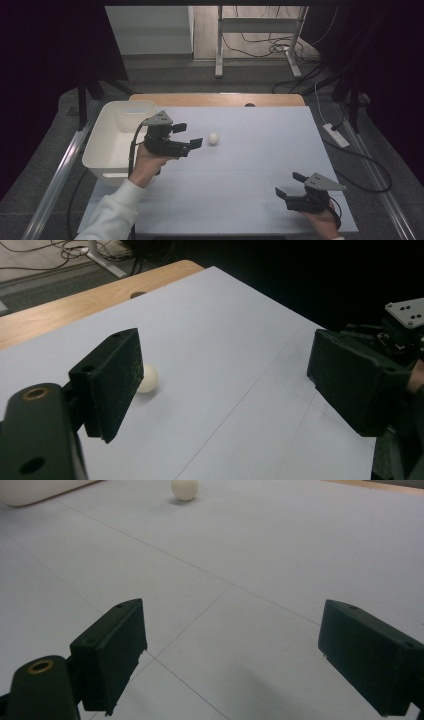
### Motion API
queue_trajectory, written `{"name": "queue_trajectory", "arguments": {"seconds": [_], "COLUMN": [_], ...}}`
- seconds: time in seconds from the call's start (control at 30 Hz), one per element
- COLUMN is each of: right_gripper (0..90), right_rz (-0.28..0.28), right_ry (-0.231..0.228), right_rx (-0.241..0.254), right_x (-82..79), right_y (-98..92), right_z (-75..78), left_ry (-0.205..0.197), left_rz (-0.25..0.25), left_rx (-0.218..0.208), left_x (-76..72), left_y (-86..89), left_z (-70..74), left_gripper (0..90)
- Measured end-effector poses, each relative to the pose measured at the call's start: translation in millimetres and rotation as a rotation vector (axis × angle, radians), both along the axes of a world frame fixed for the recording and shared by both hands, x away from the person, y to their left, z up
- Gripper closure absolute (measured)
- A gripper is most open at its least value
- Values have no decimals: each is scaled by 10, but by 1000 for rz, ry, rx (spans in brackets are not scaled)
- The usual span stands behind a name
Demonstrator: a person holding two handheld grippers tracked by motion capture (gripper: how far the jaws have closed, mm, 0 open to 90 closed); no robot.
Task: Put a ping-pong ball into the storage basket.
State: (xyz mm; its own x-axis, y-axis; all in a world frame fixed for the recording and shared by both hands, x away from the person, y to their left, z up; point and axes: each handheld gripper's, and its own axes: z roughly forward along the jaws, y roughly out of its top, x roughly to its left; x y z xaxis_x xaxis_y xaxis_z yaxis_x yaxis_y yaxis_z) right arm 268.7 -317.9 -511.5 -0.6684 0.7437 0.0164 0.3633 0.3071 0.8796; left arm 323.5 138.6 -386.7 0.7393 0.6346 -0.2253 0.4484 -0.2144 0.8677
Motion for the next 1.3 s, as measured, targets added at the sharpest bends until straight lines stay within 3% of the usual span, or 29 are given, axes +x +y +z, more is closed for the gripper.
{"name": "queue_trajectory", "arguments": {"seconds": [1.3], "right_gripper": [119], "right_rz": [4], "right_ry": [-5], "right_rx": [1], "right_x": [-3], "right_y": [4], "right_z": [3], "left_ry": [71], "left_rz": [-17], "left_rx": [70], "left_x": [193], "left_y": [-315], "left_z": [-194], "left_gripper": [159]}}
